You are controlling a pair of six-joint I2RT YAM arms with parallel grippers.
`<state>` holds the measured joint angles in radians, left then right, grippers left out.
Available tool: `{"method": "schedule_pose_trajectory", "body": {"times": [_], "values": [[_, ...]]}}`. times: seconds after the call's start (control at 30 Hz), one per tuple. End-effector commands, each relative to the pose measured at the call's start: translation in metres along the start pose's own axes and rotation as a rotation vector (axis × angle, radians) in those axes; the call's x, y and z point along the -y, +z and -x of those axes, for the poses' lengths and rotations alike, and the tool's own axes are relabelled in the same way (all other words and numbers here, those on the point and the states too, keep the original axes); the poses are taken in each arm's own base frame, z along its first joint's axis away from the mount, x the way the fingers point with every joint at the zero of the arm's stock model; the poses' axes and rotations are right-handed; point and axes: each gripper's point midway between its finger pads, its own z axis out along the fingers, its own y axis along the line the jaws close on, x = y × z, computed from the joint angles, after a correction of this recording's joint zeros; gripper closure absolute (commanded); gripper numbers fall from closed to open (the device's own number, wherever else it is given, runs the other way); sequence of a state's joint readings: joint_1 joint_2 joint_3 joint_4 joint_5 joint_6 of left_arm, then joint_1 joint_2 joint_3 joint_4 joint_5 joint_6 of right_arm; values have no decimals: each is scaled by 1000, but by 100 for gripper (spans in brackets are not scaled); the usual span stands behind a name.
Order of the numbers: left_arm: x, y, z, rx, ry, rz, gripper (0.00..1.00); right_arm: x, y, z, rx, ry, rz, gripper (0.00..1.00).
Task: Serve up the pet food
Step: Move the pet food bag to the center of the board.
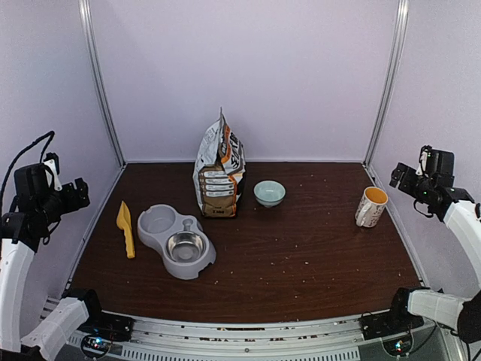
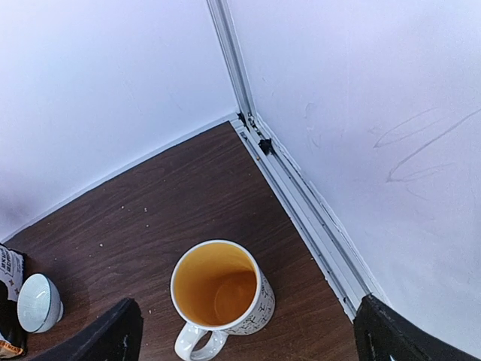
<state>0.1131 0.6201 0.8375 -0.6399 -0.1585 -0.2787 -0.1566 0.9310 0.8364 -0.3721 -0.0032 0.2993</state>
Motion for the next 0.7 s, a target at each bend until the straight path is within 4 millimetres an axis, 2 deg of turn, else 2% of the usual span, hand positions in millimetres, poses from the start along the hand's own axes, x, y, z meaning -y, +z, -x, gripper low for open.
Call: {"method": "schedule_pose_trajectory", "body": {"times": [0.0,0.07,0.17,0.3,0.37,0.57,0.67], "values": [[2,6,8,19,1,-2,2,-6,-5,18,122,59,51,0],[3,7,11,19,6,-7,2,-8,-7,20,125,88,65,0],[10,6,13,18,-41,-44,2,-21,-9,19,95,87,130,0],[43,7,19,-8,-117,-185,2,-42,-17,14,69,62,199,0],[67,4,27,-16,-101,-219,2,-57,-22,9,45,48,255,0],[197,-23,39,-54,14,-429,2,-105,-32,-12,-11,18,368,0],[268,-27,31,-108,89,-506,2,-129,-36,-23,-42,5,411,0]]}}
